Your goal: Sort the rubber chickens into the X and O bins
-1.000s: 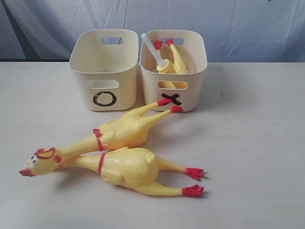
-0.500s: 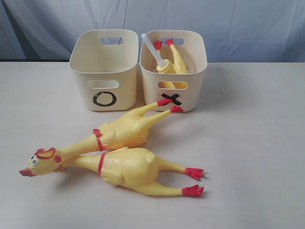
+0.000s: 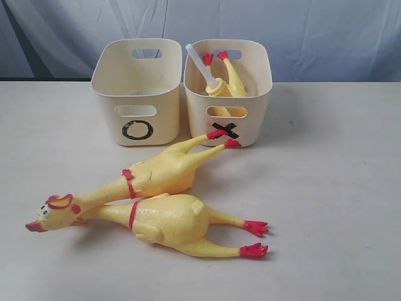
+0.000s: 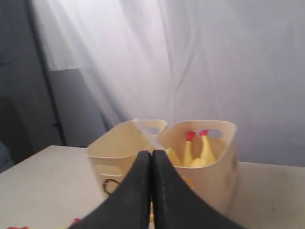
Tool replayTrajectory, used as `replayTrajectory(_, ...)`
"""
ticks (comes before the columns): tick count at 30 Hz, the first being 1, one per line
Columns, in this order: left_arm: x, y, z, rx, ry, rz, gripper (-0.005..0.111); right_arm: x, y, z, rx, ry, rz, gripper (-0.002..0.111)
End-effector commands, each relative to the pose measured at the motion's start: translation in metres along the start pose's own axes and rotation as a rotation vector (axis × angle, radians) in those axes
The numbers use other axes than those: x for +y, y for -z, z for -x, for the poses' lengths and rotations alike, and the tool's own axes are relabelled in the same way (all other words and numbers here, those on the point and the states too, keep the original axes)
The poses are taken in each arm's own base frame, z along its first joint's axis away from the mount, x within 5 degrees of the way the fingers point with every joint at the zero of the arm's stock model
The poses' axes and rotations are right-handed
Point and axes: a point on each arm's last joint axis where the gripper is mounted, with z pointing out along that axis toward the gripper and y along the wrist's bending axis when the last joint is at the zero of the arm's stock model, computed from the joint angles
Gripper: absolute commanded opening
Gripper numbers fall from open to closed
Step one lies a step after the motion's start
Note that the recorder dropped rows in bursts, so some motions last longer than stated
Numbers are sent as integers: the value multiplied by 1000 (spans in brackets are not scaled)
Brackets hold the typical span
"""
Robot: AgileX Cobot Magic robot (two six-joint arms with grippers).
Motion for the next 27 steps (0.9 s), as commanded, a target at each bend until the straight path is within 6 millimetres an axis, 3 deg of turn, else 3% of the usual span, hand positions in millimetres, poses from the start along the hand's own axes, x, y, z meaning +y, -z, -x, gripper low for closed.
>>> replayTrajectory(1,-3,0,2,-37,167,-36,10,14,10,-6,-34,4,174,-1)
replayTrajectory(5,-4,1,14,-158,385,-72,10,18,14,-13,-33,5,244,-1)
replayTrajectory(11,3,7,33,-390,484,-54,10,18,13,-37,33,2,267,-1)
replayTrajectory(14,8,9,38,-460,770,-81,10,19,14,-46,60,0,294,-1)
replayTrajectory(16,12,12,42,-527,812,-80,10,23,15,-49,69,-3,339,-1)
replayTrajectory(19,11,11,42,-518,888,-105,10,28,17,-50,71,-7,402,-1)
replayTrajectory(20,9,12,45,-501,884,-124,10,29,18,-50,70,-8,418,-1)
replayTrajectory(21,5,15,55,-438,741,-143,10,31,19,-50,70,-9,439,-1)
replayTrajectory(23,5,20,68,-368,646,-141,10,31,19,-50,70,-9,443,-1)
replayTrajectory(27,6,10,96,-230,531,-144,10,31,19,-50,70,-9,443,-1)
